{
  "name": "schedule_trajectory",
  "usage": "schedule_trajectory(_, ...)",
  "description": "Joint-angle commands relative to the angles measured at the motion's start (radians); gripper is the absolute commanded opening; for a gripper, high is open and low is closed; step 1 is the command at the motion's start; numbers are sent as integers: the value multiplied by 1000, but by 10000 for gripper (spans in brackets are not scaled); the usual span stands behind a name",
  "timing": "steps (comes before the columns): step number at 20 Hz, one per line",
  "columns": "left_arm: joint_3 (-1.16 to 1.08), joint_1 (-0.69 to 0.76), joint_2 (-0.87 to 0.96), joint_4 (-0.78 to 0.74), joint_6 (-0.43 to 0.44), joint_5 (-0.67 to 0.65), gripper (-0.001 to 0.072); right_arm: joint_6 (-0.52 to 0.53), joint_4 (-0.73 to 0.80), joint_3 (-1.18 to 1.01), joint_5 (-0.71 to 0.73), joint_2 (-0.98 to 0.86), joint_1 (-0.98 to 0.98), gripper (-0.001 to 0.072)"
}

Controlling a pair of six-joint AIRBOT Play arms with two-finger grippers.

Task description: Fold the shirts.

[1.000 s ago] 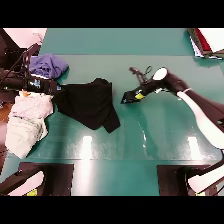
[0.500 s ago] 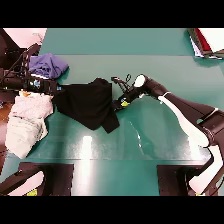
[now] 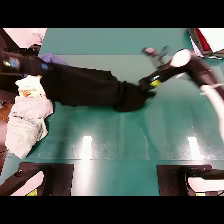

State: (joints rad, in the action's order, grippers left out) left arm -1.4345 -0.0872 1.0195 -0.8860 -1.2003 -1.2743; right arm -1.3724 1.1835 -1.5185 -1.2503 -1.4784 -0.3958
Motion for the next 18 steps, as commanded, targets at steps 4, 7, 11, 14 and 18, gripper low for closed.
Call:
schedule_trajectory(4,-262,0,-42,157,-26,-35,24,-24,75,-21,2,379,233,17)
schedule_trajectory(7,-393,0,-42,229,-28,-72,24,-23,76,-107,31,498,282,17)
schedule_trajectory(11,-582,0,-42,318,-60,-92,23,-22,77,-240,80,631,355,17)
schedule_trajectory(14,-657,0,-44,497,-75,-102,23,-21,77,-330,75,693,430,17)
schedule_trajectory(18,-625,0,-58,600,-77,-183,23,3,72,-425,66,691,542,17)
